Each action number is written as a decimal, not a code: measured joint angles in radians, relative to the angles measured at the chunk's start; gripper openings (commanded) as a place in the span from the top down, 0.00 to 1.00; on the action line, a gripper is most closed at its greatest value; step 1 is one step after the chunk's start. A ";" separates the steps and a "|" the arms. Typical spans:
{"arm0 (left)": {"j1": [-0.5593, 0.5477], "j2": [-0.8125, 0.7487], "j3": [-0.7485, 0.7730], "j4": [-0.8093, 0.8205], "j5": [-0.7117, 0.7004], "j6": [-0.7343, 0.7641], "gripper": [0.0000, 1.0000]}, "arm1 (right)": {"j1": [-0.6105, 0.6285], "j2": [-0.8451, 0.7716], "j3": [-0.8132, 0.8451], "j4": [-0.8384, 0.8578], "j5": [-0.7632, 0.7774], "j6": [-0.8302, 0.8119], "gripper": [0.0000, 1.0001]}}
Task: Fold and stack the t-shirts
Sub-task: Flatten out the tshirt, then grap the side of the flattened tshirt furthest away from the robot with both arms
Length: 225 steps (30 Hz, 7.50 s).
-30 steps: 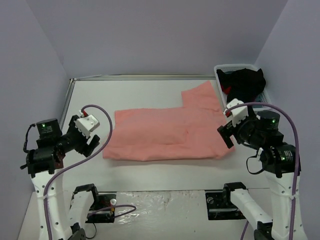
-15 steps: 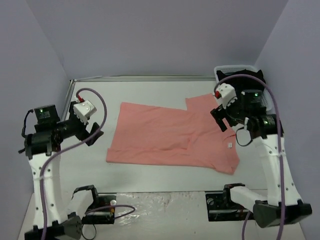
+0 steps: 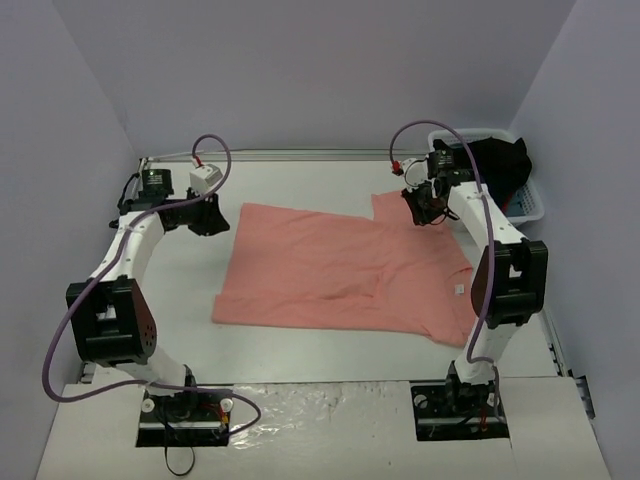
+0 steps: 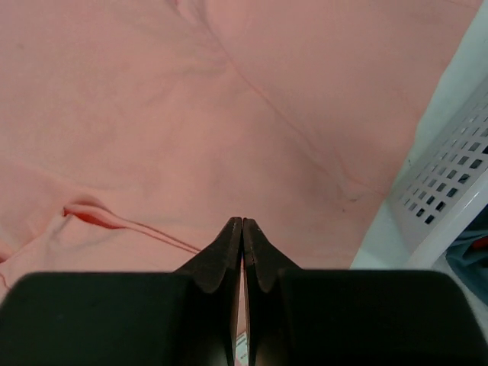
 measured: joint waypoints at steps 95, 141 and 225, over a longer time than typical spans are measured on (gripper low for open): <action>-0.005 0.272 0.268 0.091 -0.273 -0.257 0.54 | 0.198 0.531 0.727 -0.097 0.294 0.035 0.48; 0.151 0.703 0.467 0.148 -0.034 -0.180 0.53 | 0.106 0.370 0.314 -0.019 0.219 0.050 0.43; 0.078 0.560 0.375 0.039 -0.217 -0.069 0.98 | -0.058 0.972 1.069 0.196 -0.303 0.555 0.84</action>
